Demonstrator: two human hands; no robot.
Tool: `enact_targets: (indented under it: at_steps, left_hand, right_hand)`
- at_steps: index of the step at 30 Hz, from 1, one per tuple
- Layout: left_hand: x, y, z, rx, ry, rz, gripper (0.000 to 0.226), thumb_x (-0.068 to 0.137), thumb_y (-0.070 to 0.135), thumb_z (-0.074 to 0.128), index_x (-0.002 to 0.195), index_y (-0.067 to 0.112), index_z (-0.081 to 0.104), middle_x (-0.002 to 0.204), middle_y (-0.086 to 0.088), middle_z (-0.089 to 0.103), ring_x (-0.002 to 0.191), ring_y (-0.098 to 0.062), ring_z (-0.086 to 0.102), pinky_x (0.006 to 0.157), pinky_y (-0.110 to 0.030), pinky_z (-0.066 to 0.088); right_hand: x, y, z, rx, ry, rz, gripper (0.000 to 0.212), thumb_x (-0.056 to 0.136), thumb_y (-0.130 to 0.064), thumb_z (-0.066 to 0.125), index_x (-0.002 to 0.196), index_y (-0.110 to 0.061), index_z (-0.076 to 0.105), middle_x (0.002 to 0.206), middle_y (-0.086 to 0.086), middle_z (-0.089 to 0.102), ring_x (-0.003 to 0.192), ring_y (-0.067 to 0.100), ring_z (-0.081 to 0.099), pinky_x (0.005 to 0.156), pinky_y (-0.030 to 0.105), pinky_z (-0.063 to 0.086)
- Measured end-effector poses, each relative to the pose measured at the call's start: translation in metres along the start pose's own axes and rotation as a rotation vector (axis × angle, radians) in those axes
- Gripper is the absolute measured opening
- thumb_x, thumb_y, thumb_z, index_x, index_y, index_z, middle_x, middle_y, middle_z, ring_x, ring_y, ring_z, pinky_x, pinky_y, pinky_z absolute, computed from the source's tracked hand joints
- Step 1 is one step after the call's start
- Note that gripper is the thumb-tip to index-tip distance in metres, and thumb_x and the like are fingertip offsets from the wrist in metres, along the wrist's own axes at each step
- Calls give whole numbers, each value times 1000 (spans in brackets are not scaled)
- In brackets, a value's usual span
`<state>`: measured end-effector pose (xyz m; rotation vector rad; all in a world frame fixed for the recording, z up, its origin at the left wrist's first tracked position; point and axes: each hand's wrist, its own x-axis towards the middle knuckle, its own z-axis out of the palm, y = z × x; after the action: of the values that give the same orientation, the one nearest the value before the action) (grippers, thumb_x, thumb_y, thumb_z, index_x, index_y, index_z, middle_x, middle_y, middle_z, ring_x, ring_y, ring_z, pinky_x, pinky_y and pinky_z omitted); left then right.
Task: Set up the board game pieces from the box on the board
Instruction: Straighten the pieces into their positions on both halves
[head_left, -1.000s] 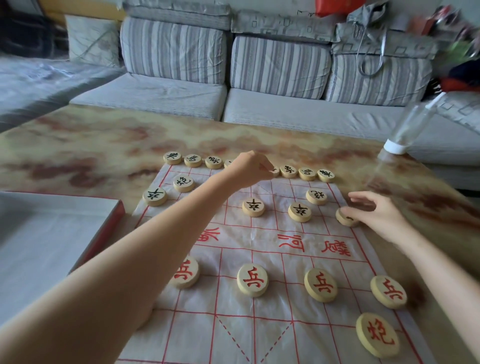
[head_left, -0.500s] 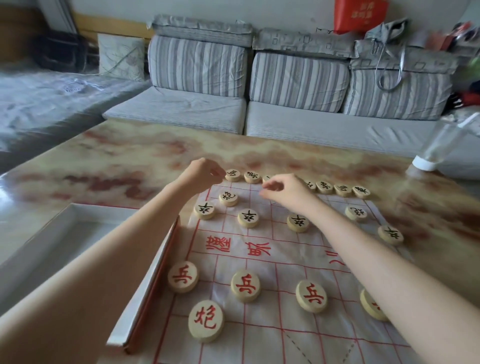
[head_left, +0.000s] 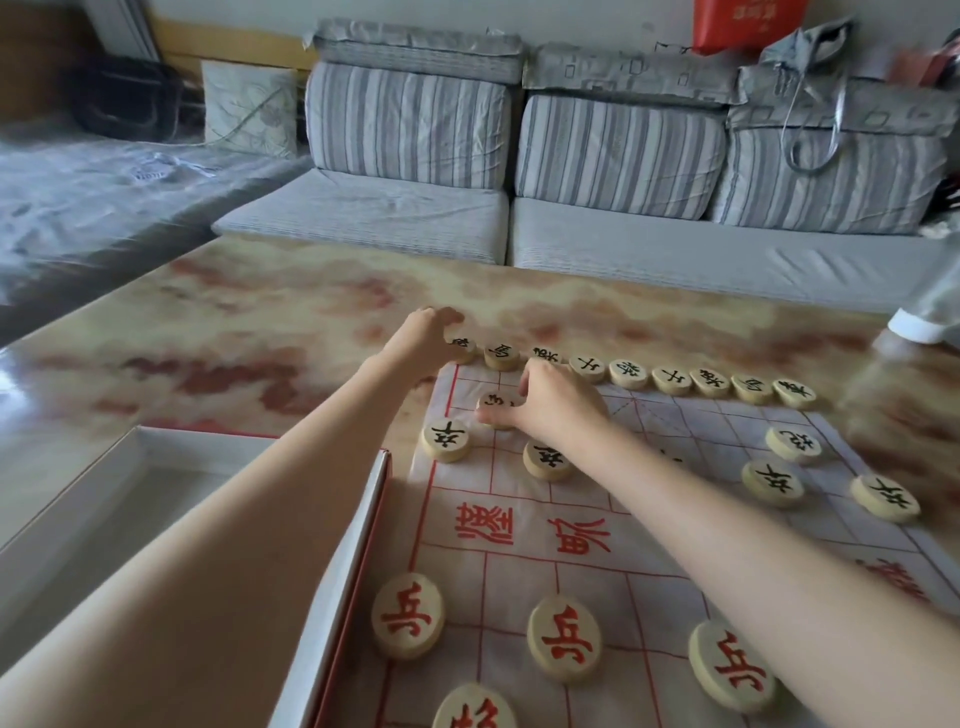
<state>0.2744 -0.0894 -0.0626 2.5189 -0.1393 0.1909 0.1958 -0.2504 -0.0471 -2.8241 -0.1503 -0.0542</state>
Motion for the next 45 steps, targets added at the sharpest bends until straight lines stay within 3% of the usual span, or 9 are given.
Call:
enact_targets:
  at_steps: [8,15,17,22,26,33,37,40,45]
  left_hand:
    - [18,-12,16,0,59,-144,67,65,51,74,113,6,59,117,-16,59,111,-32,53,88,-35,44]
    - [12,-8,15,-30,108,-191,64,62,55,75,102,8,62,111,-14,61,106,-31,56,79,-31,44]
    - [11,-7,15,-11,97,-192,60,61,56,75,98,10,64,109,-13,63,103,-31,58,77,-31,46]
    - [11,-8,10,-100,55,-205,58,66,48,76,110,12,62,116,-12,60,104,-27,59,74,-27,46]
    - [10,-11,9,-170,-8,-186,55,75,36,73,124,17,57,125,-6,59,107,-24,59,77,-27,46]
    - [7,-12,6,-326,-76,-182,63,78,17,71,135,13,46,137,-6,51,121,-23,53,100,-35,42]
    - [13,-17,9,-248,-36,-216,74,68,33,79,131,12,45,134,-9,50,122,-24,49,101,-37,43]
    - [13,-15,14,-118,54,-233,76,60,50,79,118,11,51,122,-11,54,117,-28,48,94,-35,42]
    - [11,-10,14,-108,69,-205,72,55,46,79,112,7,58,119,-12,58,115,-30,50,92,-34,43]
  right_hand:
    - [0,5,-2,153,-78,-40,52,74,-45,72,104,-3,63,99,8,65,91,24,60,77,39,50]
    - [6,8,-7,182,-227,-113,55,82,-29,65,134,-23,49,126,2,56,62,9,49,33,9,34]
    - [7,11,-7,207,-261,-100,64,82,-27,63,141,-26,39,134,1,49,63,7,48,38,10,37]
    - [3,12,0,246,-164,-29,73,68,-60,69,127,-21,47,126,-1,47,116,16,46,89,31,42]
    - [1,10,3,225,-100,-29,67,67,-55,74,115,-15,51,104,-3,47,98,15,46,75,29,36]
    - [7,13,3,335,-171,-92,62,74,-24,74,130,-20,49,129,-2,54,112,13,53,92,30,48]
    - [4,14,2,370,-140,-101,66,70,-38,77,128,-21,50,127,-3,51,108,16,55,76,28,51]
    - [4,15,5,327,-125,-110,66,68,-46,77,124,-20,52,123,-2,52,103,13,51,79,26,43]
    - [5,18,8,292,-108,-103,58,70,-38,77,121,-21,56,120,-1,56,96,10,49,77,24,36]
